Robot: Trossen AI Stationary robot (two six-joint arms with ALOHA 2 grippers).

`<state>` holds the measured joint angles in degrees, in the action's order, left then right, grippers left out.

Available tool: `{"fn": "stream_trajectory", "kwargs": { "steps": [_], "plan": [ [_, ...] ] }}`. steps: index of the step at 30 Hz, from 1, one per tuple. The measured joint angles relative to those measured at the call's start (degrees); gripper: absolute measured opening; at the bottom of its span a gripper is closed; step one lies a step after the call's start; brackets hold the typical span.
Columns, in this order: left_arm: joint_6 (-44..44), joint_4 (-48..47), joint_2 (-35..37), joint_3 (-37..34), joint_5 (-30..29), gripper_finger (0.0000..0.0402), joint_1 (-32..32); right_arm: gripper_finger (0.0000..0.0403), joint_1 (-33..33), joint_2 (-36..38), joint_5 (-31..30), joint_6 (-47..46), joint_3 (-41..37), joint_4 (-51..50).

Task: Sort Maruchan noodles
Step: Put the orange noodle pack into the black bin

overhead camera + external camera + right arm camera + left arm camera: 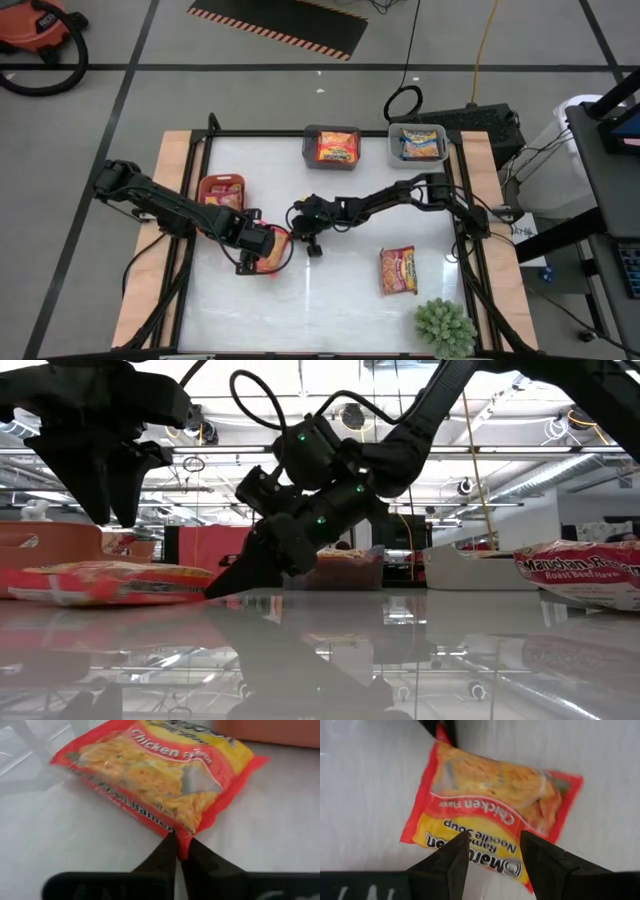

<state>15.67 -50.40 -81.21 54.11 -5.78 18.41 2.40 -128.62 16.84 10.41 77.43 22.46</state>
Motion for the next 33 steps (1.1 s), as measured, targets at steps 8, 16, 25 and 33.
{"fn": "stream_trajectory", "kwargs": {
  "steps": [8,16,25,33],
  "plan": [
    [-0.2,0.1,0.0,0.0,-0.3,0.0182,0.0,0.0002,1.9,6.5,-1.4,0.1,-0.1,-7.9],
    [0.8,0.7,0.0,0.0,-0.3,0.0182,0.0,0.0001,2.9,16.0,-22.1,2.5,-0.1,-18.1],
    [1.0,3.1,0.0,0.0,-3.6,0.0182,0.0,0.0,6.1,25.1,-36.6,6.5,-0.1,-18.9],
    [-0.6,7.1,0.0,0.0,-3.9,0.0182,0.0,0.0,14.4,28.0,-34.6,8.4,-0.1,-14.9]
  ]
}}
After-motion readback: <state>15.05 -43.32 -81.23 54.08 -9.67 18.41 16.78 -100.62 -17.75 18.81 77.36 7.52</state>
